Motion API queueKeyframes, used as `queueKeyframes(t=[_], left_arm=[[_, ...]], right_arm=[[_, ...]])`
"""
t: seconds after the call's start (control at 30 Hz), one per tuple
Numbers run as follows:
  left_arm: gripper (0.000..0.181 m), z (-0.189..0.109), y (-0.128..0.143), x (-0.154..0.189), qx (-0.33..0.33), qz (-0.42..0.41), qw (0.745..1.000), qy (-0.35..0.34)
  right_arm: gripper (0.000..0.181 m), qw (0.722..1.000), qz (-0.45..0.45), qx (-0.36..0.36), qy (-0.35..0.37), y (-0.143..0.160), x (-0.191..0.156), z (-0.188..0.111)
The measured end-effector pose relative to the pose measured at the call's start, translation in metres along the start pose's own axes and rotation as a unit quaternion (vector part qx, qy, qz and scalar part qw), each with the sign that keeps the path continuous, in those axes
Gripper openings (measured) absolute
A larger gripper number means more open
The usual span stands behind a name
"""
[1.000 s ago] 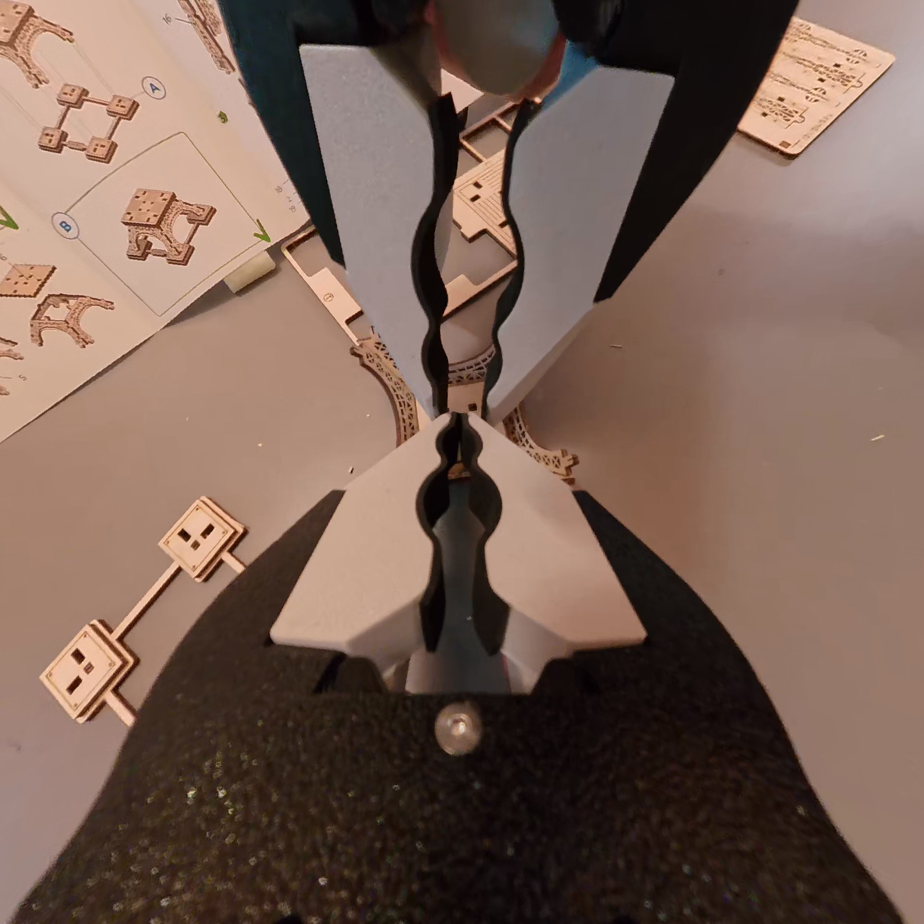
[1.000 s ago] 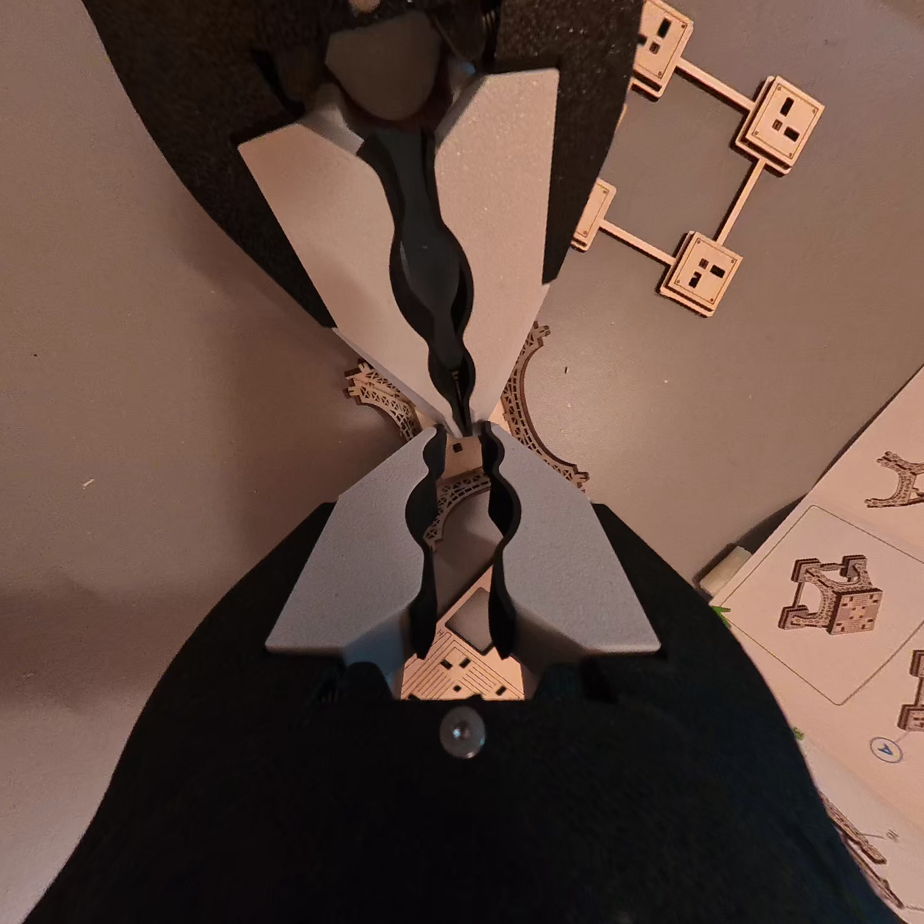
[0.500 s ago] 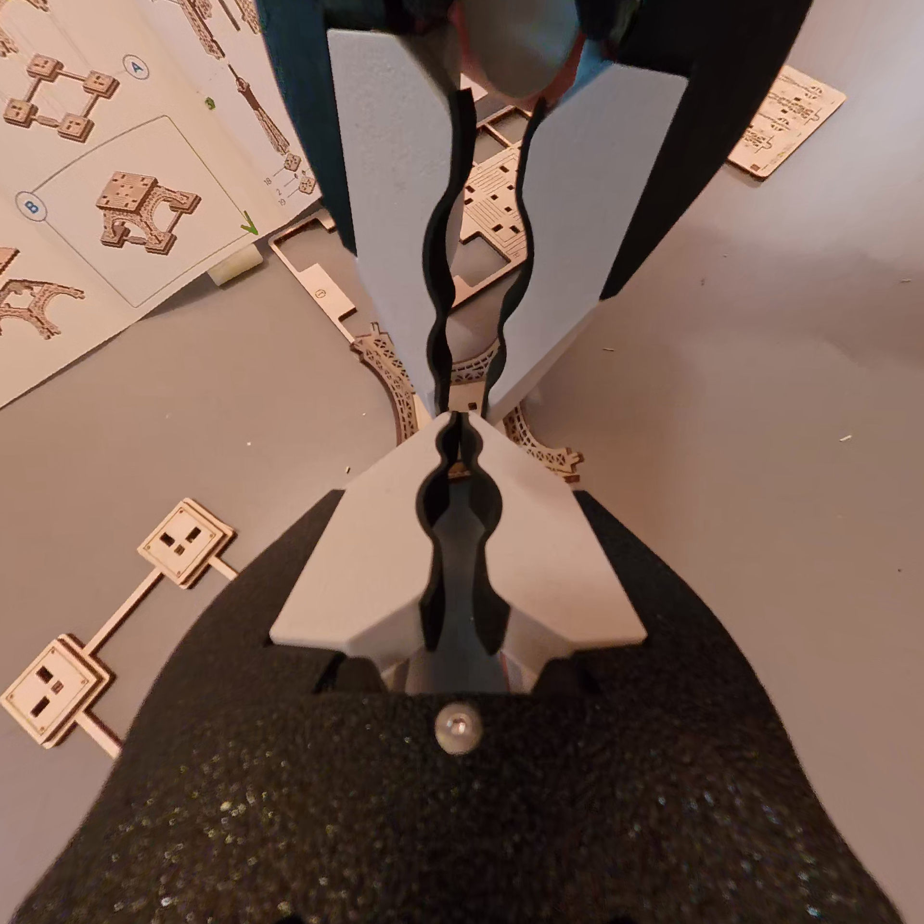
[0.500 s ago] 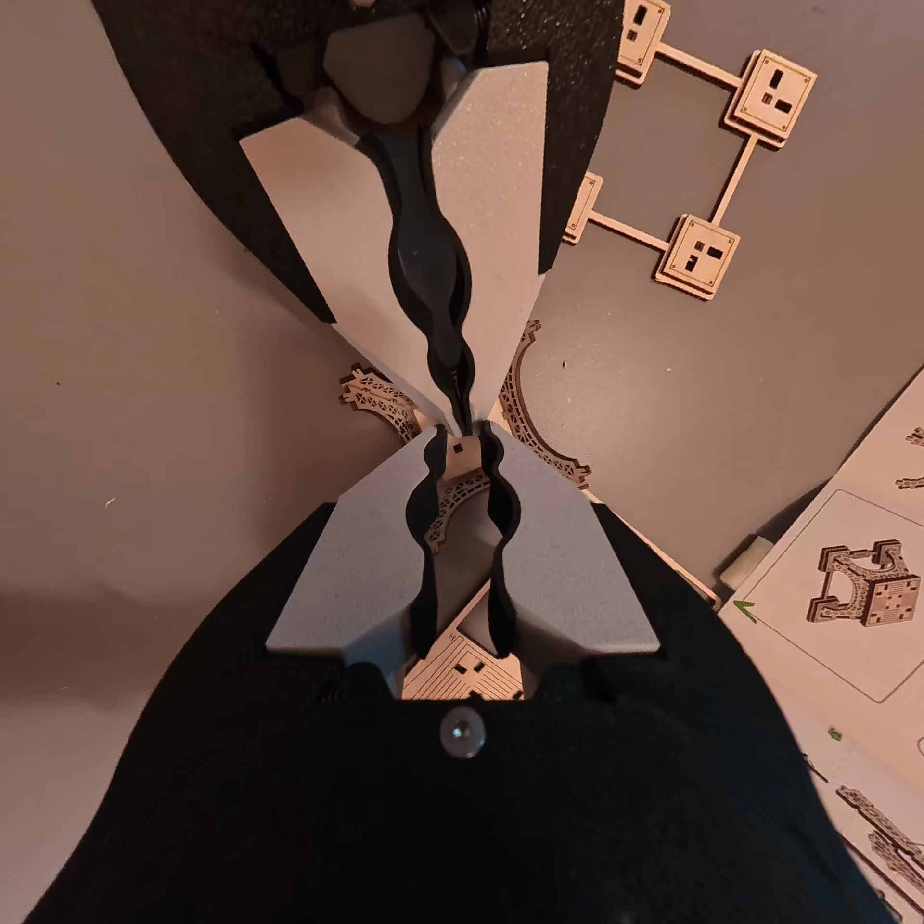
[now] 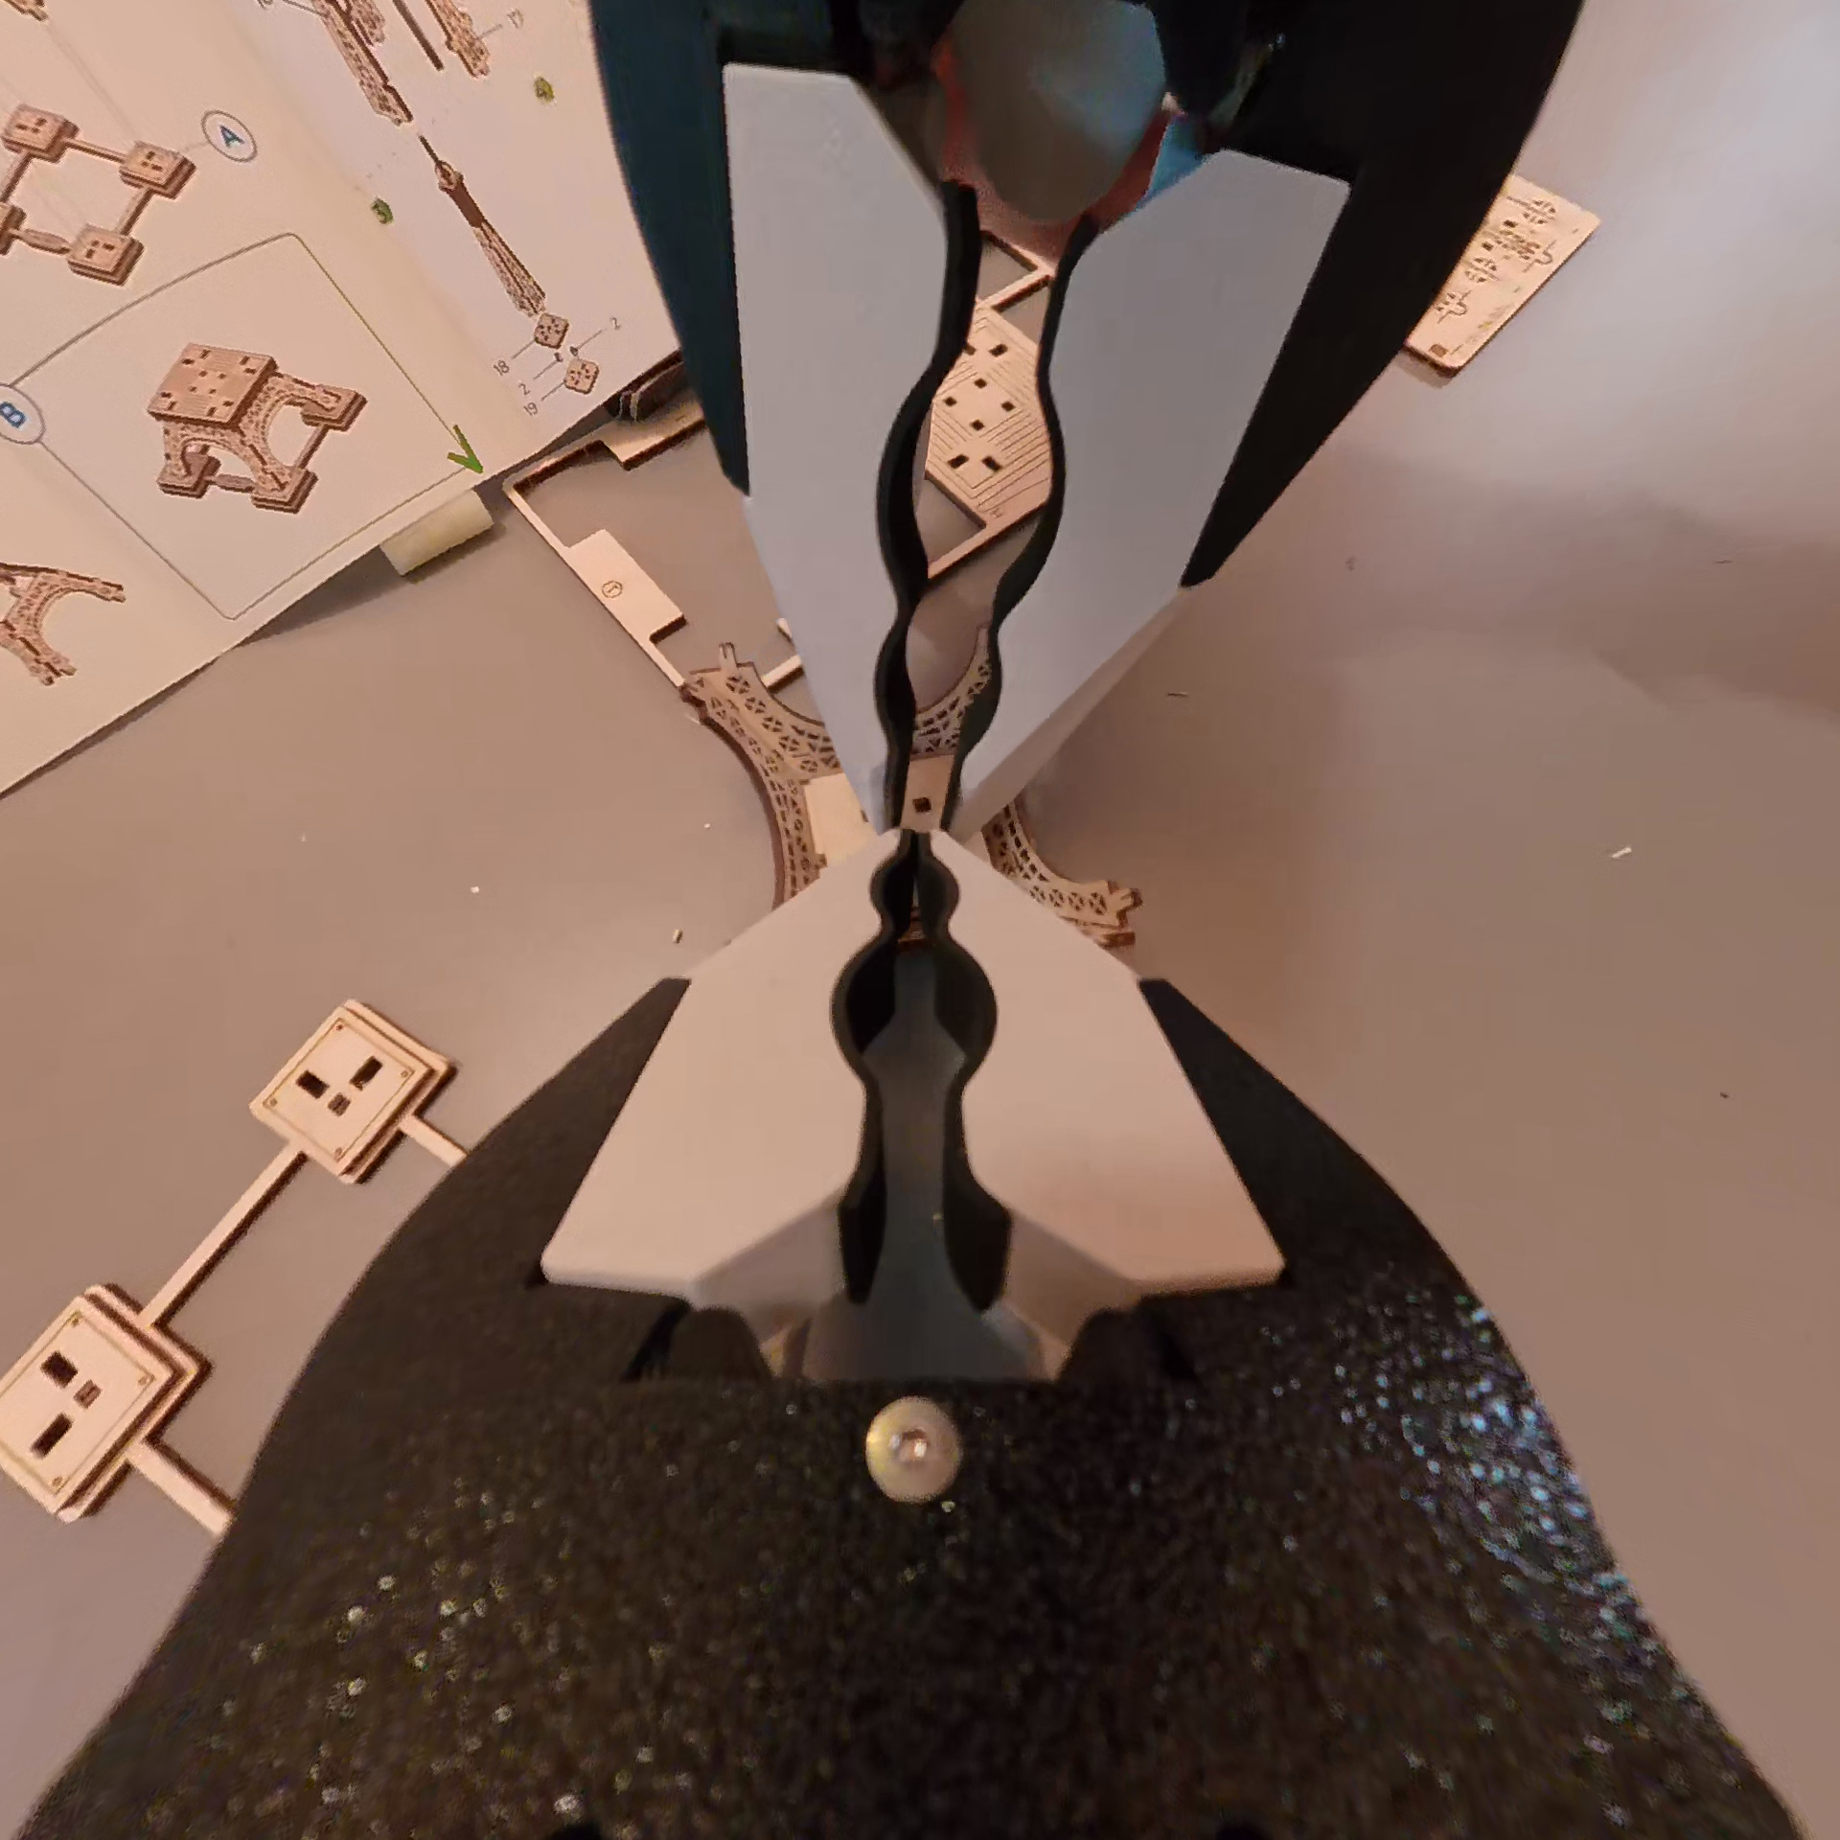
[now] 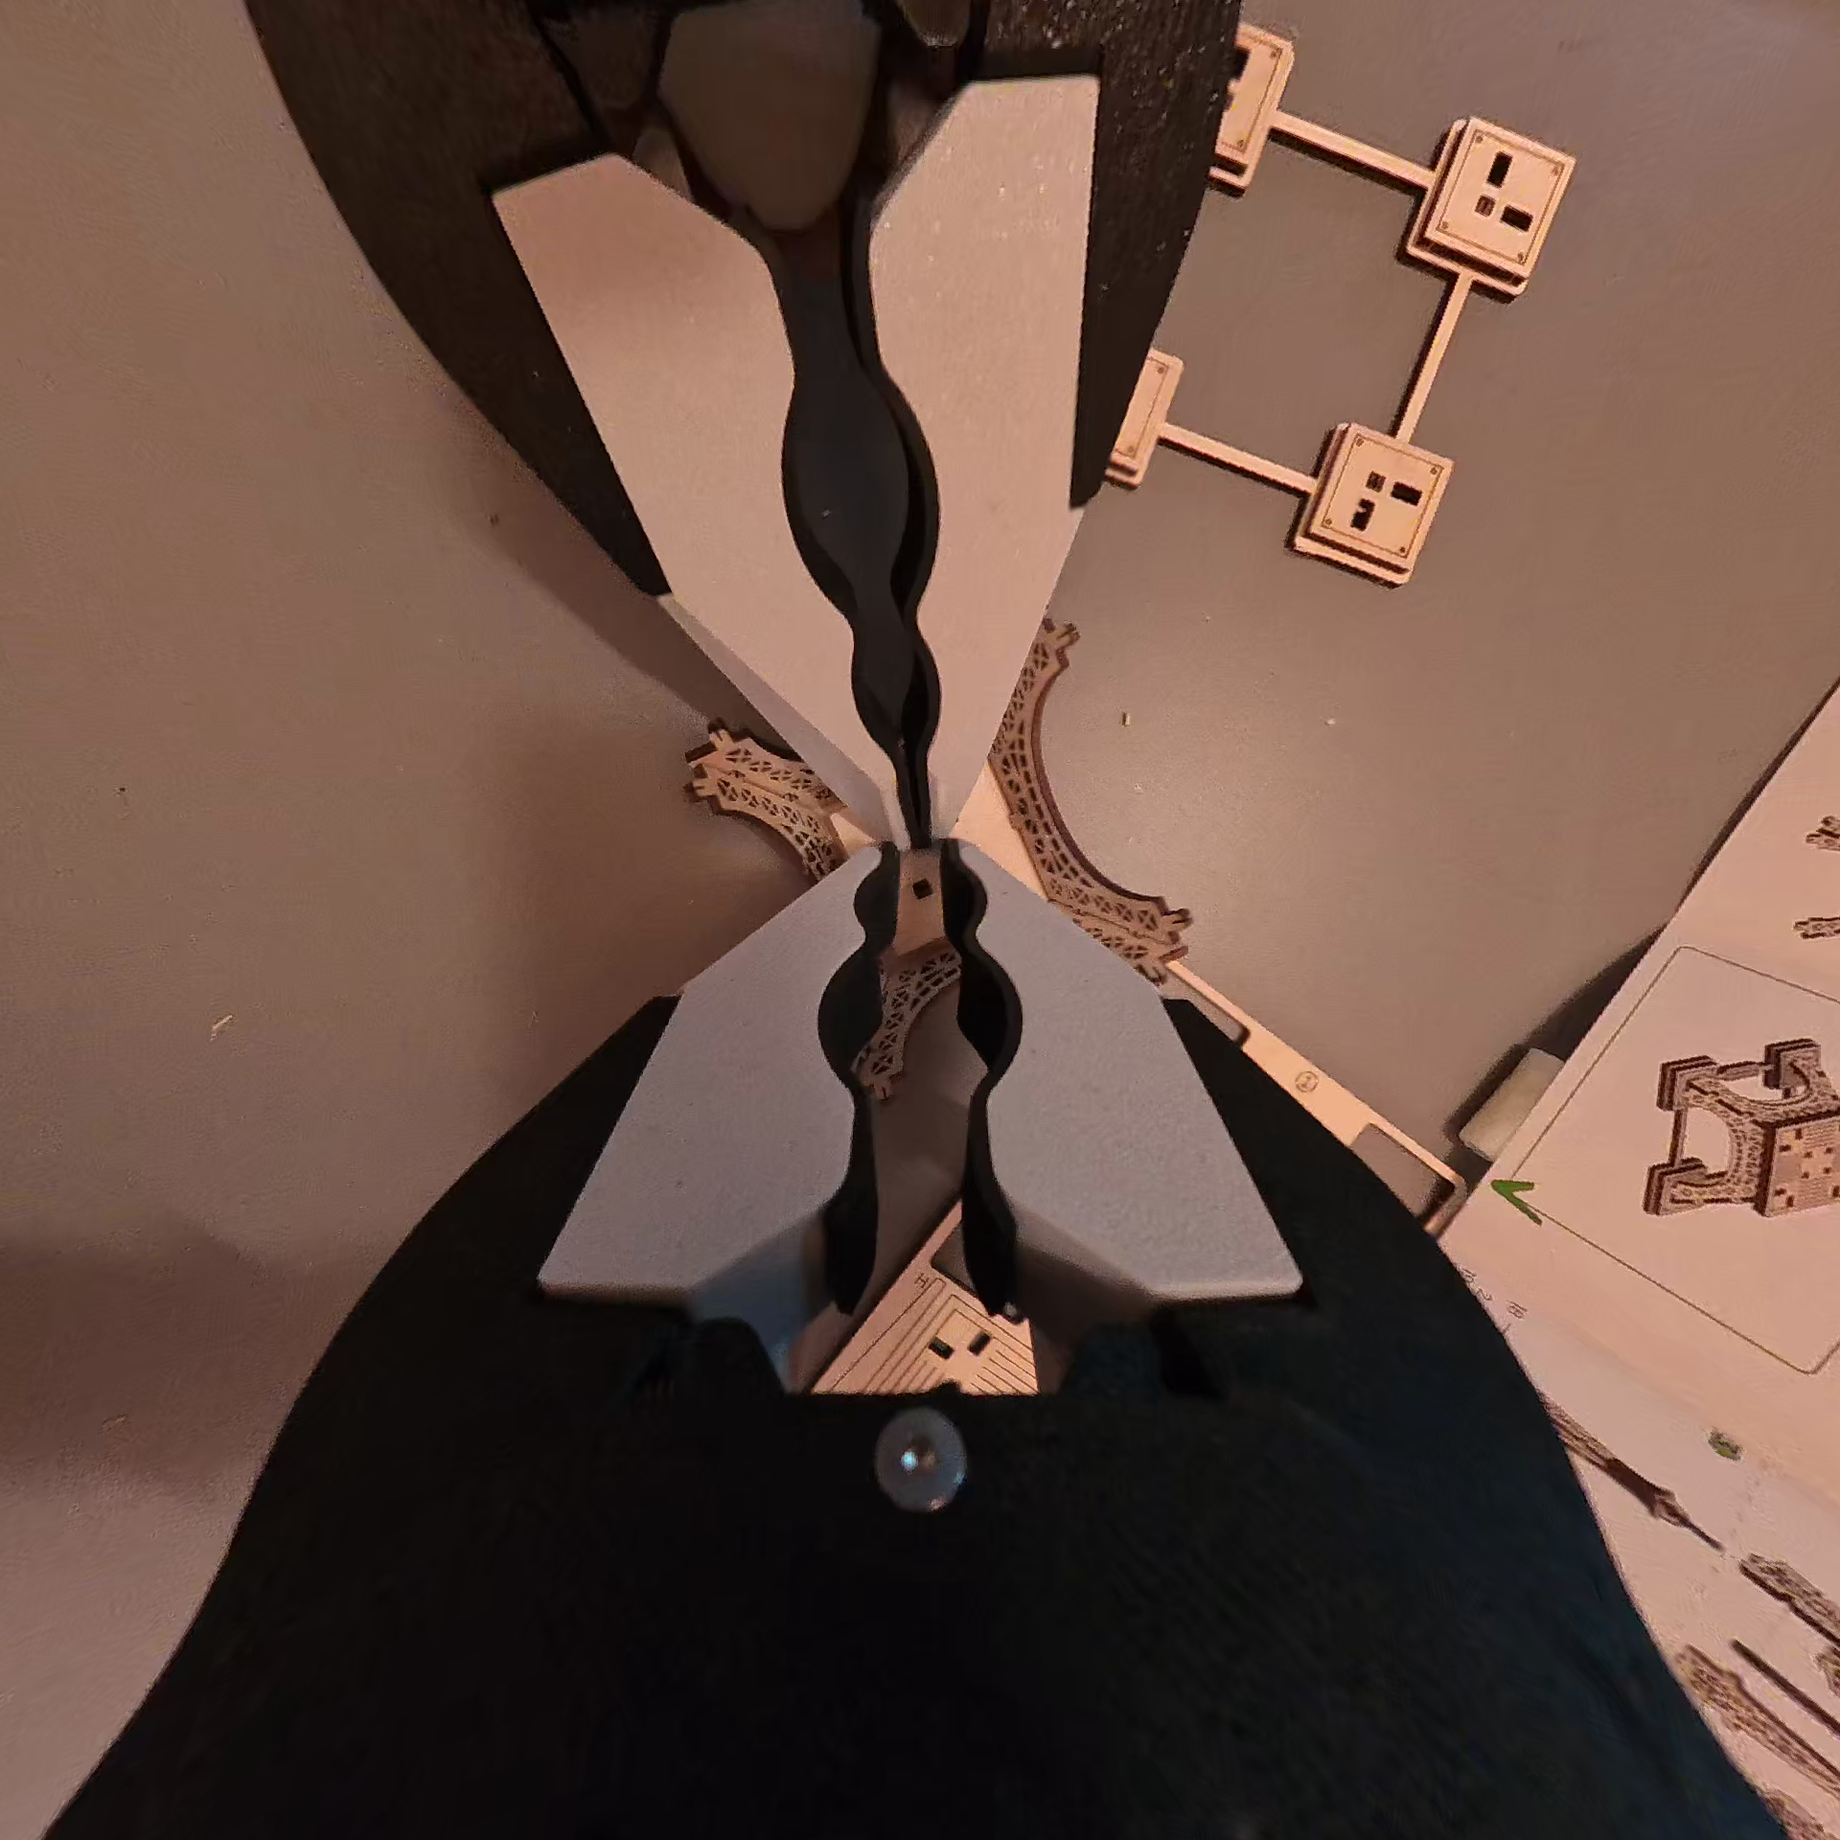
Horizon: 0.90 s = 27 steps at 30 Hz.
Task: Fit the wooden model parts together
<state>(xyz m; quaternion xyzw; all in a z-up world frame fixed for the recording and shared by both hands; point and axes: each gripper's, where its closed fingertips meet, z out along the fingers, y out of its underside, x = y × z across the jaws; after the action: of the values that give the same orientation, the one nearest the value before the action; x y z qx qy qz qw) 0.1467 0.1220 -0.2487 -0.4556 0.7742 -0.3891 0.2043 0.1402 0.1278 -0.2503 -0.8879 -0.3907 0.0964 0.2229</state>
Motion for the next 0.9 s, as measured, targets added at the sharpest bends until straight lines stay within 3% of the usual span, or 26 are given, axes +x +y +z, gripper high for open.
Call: queueKeyframes(t=[0.03,0.23,0.6,0.67,0.77,0.83,0.9], left_arm=[[0.0,0.0,0.0,0.0,0.001,0.005,1.0,-0.003],[0.0,-0.001,0.001,0.001,-0.001,0.036,0.999,-0.026],[0.0,-0.001,0.002,-0.001,-0.003,-0.026,1.0,0.013],[0.0,-0.001,0.002,-0.001,-0.002,-0.032,0.999,0.018],[0.0,-0.001,0.002,-0.001,-0.003,-0.029,0.999,0.016],[0.0,-0.001,0.002,-0.001,-0.003,-0.037,0.999,0.023],[0.0,-0.001,0.002,-0.001,-0.002,-0.047,0.998,0.034]], right_arm=[[0.006,1.0,0.002,0.004,0.002,0.0,0.0,0.0],[0.003,1.0,0.001,0.004,-0.002,0.0,-0.001,0.0],[0.003,1.0,0.004,-0.004,-0.004,0.0,0.003,0.0],[0.009,0.999,0.011,-0.018,0.045,0.006,0.011,-0.01],[0.018,0.985,0.052,0.082,0.144,-0.02,0.0,-0.044],[0.02,0.956,0.09,0.121,0.25,-0.025,-0.021,-0.063],[0.026,0.921,0.19,0.082,0.33,-0.003,-0.049,-0.06]])
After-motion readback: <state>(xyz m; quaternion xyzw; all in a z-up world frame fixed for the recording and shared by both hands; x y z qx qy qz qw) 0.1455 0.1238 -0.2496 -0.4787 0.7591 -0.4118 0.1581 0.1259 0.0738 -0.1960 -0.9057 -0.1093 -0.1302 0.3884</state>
